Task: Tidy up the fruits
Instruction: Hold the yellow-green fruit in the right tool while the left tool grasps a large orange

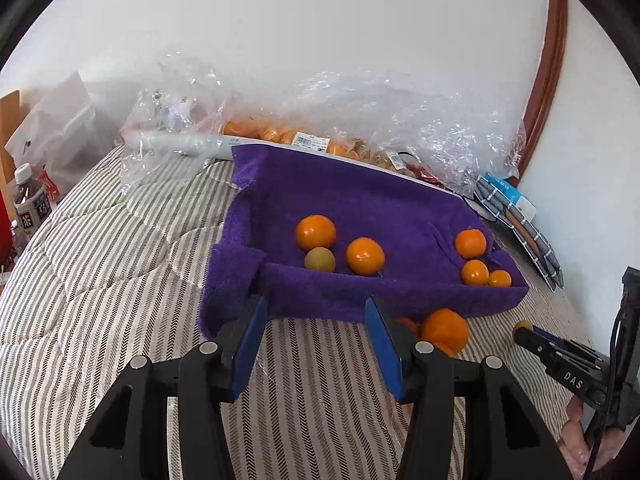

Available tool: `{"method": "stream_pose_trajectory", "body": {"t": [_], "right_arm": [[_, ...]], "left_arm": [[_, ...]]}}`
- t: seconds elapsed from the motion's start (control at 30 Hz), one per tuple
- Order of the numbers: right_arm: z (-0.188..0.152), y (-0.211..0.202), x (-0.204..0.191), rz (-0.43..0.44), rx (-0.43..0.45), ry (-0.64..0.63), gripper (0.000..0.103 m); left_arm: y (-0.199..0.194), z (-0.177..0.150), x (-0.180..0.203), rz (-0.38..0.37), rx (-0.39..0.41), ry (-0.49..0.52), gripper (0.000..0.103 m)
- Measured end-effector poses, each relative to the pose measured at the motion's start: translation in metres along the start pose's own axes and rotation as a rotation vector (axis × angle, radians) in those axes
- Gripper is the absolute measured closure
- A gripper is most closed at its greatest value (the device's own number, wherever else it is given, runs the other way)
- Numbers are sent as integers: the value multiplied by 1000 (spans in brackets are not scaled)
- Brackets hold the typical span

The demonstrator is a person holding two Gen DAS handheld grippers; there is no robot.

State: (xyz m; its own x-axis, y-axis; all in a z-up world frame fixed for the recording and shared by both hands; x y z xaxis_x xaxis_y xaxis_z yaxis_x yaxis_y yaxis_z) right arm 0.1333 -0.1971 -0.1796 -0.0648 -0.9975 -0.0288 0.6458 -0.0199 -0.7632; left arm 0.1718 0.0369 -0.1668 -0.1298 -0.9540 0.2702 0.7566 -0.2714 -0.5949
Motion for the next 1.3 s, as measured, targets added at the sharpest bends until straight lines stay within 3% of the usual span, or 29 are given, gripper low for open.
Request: {"method": "stream_pose_trajectory", "body": {"t": [0.1, 0.53, 0.7, 0.8, 0.97, 1.07, 1.13, 1.3], "right_arm": [[-1, -3, 5, -12, 15, -15, 76], [-3, -2, 18, 81, 2, 75, 76], [-2, -7, 21, 89, 29, 101, 76], [-1, -6, 21, 91, 24, 102, 76], [-1, -7, 21, 94, 26, 104, 76], [-1, -7, 21, 100, 25, 103, 76], [0, -8, 19, 107, 28, 98, 76], [0, -7, 19, 104, 19, 101, 77]], "left_arm": [[3, -3, 9, -28, -26, 31, 54], [8, -20, 47, -237, -143, 42, 54], [13, -31, 64, -257, -197, 110, 54], [17, -35, 70, -231, -214, 150, 54], [24, -36, 69, -191, -231, 143, 54], [23, -35, 69, -195, -221, 142, 56], [24, -36, 70, -186, -230, 151, 63], [25, -34, 67, -199, -224, 127, 64]]}}
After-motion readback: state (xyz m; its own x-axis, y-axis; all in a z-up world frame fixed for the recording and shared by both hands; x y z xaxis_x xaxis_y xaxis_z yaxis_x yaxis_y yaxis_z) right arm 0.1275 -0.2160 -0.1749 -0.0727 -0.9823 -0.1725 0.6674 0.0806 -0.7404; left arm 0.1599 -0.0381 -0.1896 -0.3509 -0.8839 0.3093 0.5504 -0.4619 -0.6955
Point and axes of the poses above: each gripper's, at about its wrist camera, not at the fingertips, and y roughly the way its jaws point, x to its right, z to its top, the point moved 5 cm from there along y, roughly the way its jaws point, and after that the axes turned 3 degrees about -z, right-handed, at the moved point
